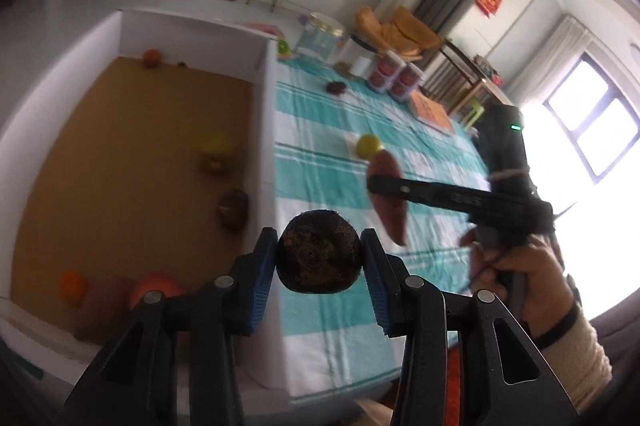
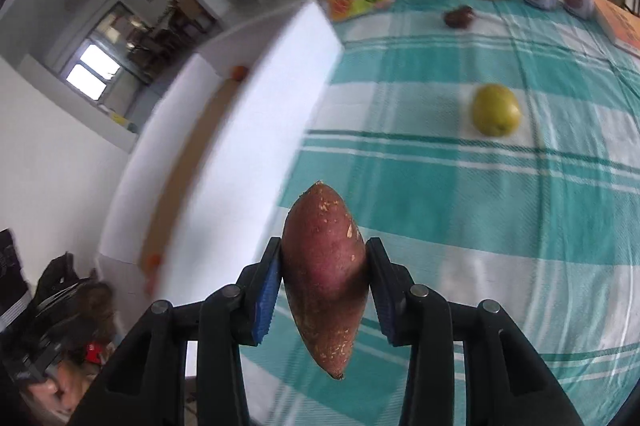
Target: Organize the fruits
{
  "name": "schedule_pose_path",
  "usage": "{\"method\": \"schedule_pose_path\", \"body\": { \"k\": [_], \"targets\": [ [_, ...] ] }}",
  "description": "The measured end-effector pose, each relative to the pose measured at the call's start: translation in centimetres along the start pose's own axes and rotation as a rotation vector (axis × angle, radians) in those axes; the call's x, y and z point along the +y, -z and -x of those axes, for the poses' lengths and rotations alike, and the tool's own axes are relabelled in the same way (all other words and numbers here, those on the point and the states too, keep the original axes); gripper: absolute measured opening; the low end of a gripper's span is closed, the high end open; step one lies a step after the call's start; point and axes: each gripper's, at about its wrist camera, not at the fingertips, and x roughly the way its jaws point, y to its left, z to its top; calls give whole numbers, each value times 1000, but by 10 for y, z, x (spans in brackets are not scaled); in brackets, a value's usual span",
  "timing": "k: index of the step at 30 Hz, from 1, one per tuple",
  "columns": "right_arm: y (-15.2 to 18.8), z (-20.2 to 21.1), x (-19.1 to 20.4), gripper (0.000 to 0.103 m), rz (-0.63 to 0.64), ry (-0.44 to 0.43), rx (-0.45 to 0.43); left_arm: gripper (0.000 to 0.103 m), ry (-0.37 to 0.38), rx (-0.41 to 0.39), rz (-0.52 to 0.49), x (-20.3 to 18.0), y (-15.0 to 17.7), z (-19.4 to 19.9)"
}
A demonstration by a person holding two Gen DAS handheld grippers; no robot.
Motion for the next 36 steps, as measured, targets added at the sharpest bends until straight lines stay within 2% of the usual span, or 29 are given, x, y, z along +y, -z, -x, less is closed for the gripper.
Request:
{"method": "schedule_pose_path", "body": {
  "k": [3, 5, 8, 11, 12, 13, 16, 17, 19, 21, 23, 26, 28, 32, 34, 36],
  "targets": [
    [-8, -13, 70, 42, 96, -108, -23, 44, -135, -17, 61, 43, -12, -2],
    [-7, -37, 104, 42, 144, -145, 2, 44, -214, -6, 86, 67, -12, -8],
    [0, -77, 132, 42, 197, -105, 48, 44, -283, 25, 124, 94, -4, -20],
    [7, -105, 135, 44, 198, -64, 61, 45, -349, 64, 126, 104, 5, -30],
    [8, -107, 134, 48, 197, -68, 49, 50, -368, 61, 125, 105, 7, -31],
    [8, -104, 133, 54, 197, -65, 28, 61, -380, 55, 123, 105, 8, -30],
    [4, -71, 119, 64, 183, -61, -82, 77, -404, 2, 113, 95, 8, -22],
    [2, -55, 109, 67, 174, -55, -125, 79, -394, -16, 104, 90, 6, -19],
    [4, -23, 83, 85, 155, -11, -224, 80, -354, -56, 86, 76, 3, -14],
    [16, 4, 48, 98, 118, 90, -324, 82, -308, -87, 44, 52, 0, -13],
    [34, 20, 2, 99, 66, 240, -382, 83, -273, -112, -14, 26, -5, -15],
    [66, 34, -70, 99, -6, 504, -379, 83, -179, -120, -104, -19, -1, -24],
    [92, 46, -112, 99, -75, 614, -362, 85, -105, -83, -156, -48, 6, -36],
    [132, 70, -170, 99, -204, 736, -353, 86, 20, 63, -251, -102, 30, -80],
    [145, 76, -182, 99, -247, 763, -361, 86, 32, 116, -297, -121, 45, -108],
    [152, 78, -188, 99, -287, 763, -350, 86, -5, 145, -339, -133, 58, -136]
  ]
}}
